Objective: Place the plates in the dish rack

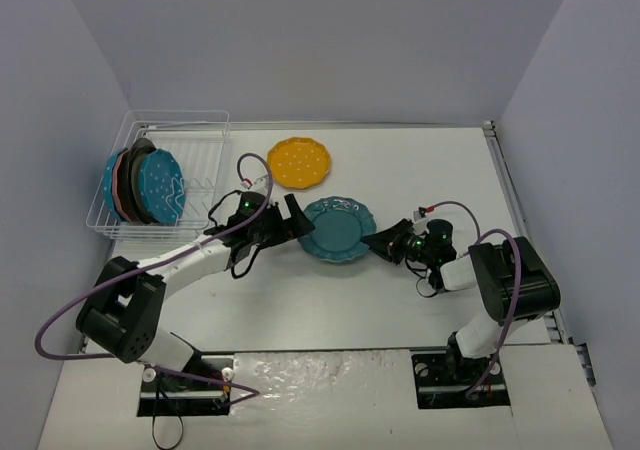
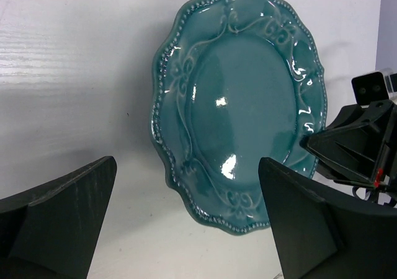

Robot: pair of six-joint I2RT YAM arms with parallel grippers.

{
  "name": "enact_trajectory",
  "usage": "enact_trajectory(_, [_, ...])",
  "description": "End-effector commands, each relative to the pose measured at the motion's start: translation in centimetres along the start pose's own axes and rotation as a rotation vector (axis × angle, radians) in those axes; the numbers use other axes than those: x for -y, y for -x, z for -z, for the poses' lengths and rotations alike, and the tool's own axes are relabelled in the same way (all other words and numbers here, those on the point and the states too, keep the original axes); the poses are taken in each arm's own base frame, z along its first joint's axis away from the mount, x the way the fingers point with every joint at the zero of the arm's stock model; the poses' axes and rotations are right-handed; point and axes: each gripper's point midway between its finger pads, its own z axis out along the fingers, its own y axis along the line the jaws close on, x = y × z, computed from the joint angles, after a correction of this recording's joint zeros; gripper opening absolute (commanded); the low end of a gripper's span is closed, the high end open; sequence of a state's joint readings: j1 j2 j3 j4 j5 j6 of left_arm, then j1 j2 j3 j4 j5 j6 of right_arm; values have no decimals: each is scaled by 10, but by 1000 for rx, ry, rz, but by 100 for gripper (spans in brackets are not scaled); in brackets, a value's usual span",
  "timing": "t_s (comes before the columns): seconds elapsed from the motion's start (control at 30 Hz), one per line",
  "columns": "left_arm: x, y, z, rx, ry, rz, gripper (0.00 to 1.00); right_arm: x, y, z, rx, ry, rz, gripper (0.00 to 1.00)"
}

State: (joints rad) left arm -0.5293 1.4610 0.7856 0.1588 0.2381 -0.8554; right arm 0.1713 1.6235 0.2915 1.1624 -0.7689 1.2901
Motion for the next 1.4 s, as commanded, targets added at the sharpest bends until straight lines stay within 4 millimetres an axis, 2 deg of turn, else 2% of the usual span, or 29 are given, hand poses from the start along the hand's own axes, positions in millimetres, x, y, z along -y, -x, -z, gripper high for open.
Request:
enact_trajectory(0.0, [41, 31, 1, 81, -120, 31, 97, -136, -4, 25, 6, 478, 361, 0])
enact_trajectory(0.23, [47, 32, -3, 69, -137, 88, 97, -151, -11, 34, -1, 519, 387, 0])
enact_trajectory(0.4, [63, 33, -7, 61, -223, 143, 96, -161, -17, 38, -12, 546, 408, 0])
enact_trajectory(0.57, [78, 32, -7, 44, -316, 205, 87, -164, -20, 41, -20, 556, 424, 0])
enact_trajectory(0.67, [81, 31, -5, 45, -342, 222, 76, -162, -21, 41, -20, 552, 424, 0])
enact_trajectory(0.8, [86, 34, 2, 55, -360, 234, 54, -161, -22, 42, -19, 552, 428, 0])
enact_trajectory(1.1, [90, 39, 19, 77, -362, 209, 28, -157, -21, 40, -21, 542, 431, 0])
enact_trajectory(1.27, [99, 46, 30, 94, -388, 182, 0, -152, -19, 38, -18, 522, 437, 1])
enact_trajectory(1.33, [107, 50, 36, 94, -404, 145, 0, -145, -17, 34, -18, 498, 439, 6])
enact_trajectory(1.37, [111, 52, 39, 96, -410, 130, 0, -142, -17, 33, -20, 490, 441, 22])
